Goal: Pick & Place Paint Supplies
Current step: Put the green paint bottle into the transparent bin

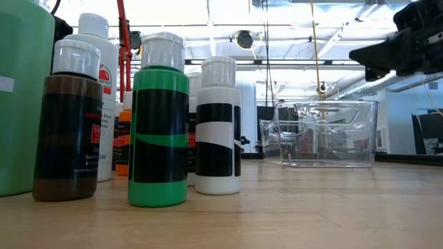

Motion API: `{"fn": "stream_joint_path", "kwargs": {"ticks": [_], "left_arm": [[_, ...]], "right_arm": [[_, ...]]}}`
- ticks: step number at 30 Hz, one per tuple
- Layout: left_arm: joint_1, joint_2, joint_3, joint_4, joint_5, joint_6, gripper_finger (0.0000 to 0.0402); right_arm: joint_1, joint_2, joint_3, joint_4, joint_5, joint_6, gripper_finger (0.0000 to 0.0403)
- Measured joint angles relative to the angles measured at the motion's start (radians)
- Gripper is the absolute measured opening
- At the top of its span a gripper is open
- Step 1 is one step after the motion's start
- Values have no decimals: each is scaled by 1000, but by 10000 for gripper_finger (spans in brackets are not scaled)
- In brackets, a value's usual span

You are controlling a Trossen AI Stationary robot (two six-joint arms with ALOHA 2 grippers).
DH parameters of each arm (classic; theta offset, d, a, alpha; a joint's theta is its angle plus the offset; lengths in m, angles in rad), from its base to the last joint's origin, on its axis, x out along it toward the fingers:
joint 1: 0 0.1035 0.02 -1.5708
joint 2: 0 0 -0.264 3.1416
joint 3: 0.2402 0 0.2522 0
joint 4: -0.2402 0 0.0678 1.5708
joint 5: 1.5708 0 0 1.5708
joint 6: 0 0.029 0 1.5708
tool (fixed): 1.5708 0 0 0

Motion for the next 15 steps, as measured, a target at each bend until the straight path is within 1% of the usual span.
{"fn": "stream_joint_path", "kwargs": {"ticks": [6, 12, 15], "left_arm": [[0, 0, 0, 0, 0, 0, 21], [0, 0, 0, 0, 0, 0, 21], [0, 0, 0, 0, 0, 0, 21]], "right_arm": [[25, 30, -1, 36, 15, -6, 1], [36, 36, -2, 37, 85, -7, 1], [37, 40, -2, 38, 92, -8, 1]]}}
